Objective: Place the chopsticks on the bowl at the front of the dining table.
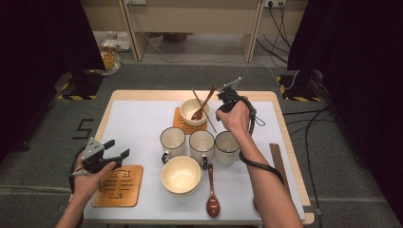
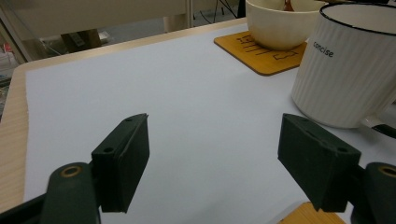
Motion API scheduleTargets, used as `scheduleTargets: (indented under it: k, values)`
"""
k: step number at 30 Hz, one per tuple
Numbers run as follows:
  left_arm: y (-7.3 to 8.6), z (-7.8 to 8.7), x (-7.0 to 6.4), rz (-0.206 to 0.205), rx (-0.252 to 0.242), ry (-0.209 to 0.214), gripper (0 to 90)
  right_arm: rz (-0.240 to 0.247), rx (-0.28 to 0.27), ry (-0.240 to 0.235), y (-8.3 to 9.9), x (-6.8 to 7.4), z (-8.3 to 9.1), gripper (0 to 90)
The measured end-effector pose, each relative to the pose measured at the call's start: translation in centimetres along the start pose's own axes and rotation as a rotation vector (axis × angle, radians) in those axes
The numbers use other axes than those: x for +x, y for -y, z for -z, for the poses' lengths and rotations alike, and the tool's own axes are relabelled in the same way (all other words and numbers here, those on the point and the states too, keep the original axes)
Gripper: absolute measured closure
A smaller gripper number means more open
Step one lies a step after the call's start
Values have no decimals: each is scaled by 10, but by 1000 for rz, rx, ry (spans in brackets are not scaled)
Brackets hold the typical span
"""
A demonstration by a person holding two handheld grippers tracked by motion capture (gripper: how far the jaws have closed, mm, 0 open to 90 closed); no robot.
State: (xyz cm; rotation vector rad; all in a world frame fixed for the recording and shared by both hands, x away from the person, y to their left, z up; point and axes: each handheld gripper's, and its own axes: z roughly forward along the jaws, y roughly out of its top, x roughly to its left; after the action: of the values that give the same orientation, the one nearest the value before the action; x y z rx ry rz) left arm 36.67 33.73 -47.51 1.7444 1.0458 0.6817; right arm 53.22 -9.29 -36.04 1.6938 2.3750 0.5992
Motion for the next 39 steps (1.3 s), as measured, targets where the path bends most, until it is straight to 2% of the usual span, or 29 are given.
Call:
scheduleTargets:
  k: [39]
  values:
    - [-1,0,-2,-1,-2,-2,238,-37,-30,8,27,-24,23,630]
